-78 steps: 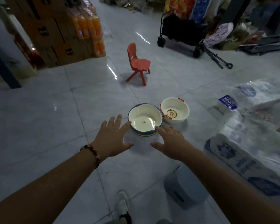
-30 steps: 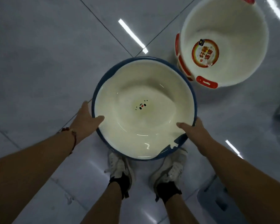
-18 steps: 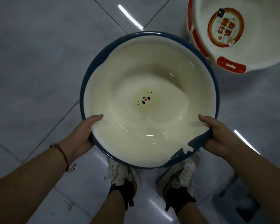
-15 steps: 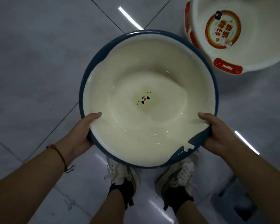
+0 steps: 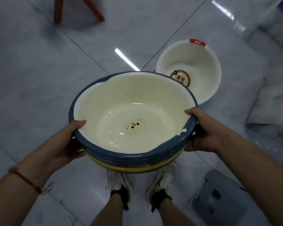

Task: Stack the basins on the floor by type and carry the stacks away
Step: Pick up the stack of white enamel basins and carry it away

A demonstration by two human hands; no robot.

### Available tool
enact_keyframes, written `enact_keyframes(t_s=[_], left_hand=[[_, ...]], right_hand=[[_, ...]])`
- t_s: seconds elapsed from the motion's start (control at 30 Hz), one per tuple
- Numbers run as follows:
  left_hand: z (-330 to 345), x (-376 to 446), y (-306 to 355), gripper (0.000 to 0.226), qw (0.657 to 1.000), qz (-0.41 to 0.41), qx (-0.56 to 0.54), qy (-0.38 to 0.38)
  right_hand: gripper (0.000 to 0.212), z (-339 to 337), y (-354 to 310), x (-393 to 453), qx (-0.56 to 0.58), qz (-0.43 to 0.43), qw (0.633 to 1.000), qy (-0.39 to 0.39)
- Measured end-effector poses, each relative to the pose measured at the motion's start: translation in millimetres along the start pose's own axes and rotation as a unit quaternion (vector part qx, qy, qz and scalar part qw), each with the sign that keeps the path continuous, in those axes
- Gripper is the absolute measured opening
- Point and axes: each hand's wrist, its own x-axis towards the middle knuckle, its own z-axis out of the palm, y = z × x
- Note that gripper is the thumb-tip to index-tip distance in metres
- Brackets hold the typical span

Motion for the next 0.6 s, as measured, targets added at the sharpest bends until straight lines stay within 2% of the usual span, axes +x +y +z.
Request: enact_keyframes(t_s=[0.17, 0.23, 0.33, 0.5, 0.6], left_hand=[[48.5, -156.4, 63.3, 0.054, 0.998, 0.047, 0.039, -0.025], [69.4, -229.7, 86.9, 0.062, 0.995, 0.07, 0.062, -0.045], [96.1, -332.7, 116.7, 0.052, 0.984, 0.12, 0.095, -0.091], [143.5, -458.0, 145.9, 0.039, 0.951, 0.191, 0.159, -0.187], [173.8, -512.5, 154.8, 0.035, 0.906, 0.245, 0.228, -0.259]], right_hand=[[0.06, -33.4, -13.5, -188.5, 0.05, -0.031, 0.998, 0.006], [0.059, -58.2, -4.7, -272.1, 0.093, -0.063, 0.994, 0.002], [0.049, -95.9, 20.7, -387.6, 0.149, -0.13, 0.98, -0.003], [0.035, -144.8, 84.5, -523.6, 0.231, -0.24, 0.943, -0.007], [0.036, -161.0, 137.5, -562.1, 0.314, -0.294, 0.902, 0.017]])
